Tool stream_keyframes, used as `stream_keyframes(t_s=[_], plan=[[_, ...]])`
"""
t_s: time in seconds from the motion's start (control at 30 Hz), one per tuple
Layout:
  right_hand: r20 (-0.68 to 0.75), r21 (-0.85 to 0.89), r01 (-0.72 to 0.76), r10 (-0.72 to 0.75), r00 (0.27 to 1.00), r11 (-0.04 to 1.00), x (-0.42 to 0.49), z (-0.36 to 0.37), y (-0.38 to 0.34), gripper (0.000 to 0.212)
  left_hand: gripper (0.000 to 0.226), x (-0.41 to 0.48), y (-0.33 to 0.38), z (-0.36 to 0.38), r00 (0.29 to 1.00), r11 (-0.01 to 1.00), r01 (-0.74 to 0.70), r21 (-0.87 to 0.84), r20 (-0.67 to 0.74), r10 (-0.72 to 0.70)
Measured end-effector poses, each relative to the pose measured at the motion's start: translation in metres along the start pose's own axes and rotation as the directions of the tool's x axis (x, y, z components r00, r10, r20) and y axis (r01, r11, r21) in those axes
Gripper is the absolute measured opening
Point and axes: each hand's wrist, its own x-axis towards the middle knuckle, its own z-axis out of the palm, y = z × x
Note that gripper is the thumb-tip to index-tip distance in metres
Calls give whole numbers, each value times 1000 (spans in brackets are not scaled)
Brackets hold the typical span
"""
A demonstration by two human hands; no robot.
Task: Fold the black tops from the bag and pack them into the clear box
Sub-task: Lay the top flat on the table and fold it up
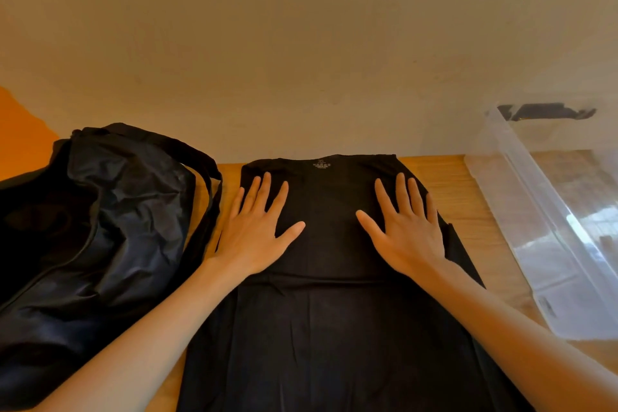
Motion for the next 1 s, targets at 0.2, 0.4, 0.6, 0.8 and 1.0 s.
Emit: stream_keyframes(t_s=[0.2,0.4,0.6,0.8,1.0], plan=[[17,67,-19,18,1000,998,-6,-17,-10,83,99,-3,-4,-8,1000,996,-27,-89,-15,26],[-188,275,-59,114,976,960,86,-28,-2,53,60,46,-17,-21,966,944,132,-303,-175,-191],[-232,438,30,81,969,898,109,-29,5,16,34,89,-35,-23,940,890,203,-409,-173,-294],[-141,705,-62,226,964,706,117,-44,14,11,25,116,-27,-44,927,675,356,-646,157,-340],[-133,727,-66,235,963,684,121,-53,20,22,14,122,-33,-40,917,407,161,-899,-16,-398]])
